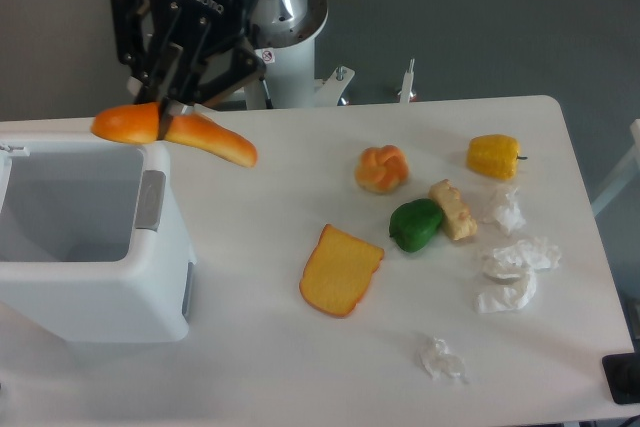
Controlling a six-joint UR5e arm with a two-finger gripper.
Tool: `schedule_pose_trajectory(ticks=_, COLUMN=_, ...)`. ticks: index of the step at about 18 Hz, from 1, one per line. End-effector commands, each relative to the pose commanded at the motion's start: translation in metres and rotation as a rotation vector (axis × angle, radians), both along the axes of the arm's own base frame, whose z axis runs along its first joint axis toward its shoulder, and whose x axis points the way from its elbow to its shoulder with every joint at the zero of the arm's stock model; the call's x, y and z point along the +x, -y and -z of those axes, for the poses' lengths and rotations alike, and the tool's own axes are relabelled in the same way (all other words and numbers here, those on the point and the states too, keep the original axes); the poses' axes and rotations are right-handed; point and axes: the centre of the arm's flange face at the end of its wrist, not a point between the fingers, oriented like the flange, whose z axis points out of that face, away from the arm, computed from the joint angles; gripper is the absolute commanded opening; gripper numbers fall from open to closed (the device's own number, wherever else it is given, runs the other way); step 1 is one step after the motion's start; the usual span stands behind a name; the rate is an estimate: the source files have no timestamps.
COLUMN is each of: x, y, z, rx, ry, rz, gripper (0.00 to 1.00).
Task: Place the long bread in the trash can
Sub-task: 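Lift the long bread and carry it over the white trash bin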
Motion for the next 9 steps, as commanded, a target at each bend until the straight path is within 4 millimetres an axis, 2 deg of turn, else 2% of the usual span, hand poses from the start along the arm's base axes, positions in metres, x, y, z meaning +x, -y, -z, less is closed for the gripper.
schedule_pose_trajectory(ticks=4, x=0.014, y=-0.006, z=-0.001, rx=0.003, ry=0.012, rz=0.026, gripper=0.21)
schedule_pose_trajectory(ticks=9, x=0.022, y=-0.01, z=-0.001, rx=0.023, ry=0.034, rz=0.063, gripper=0.21)
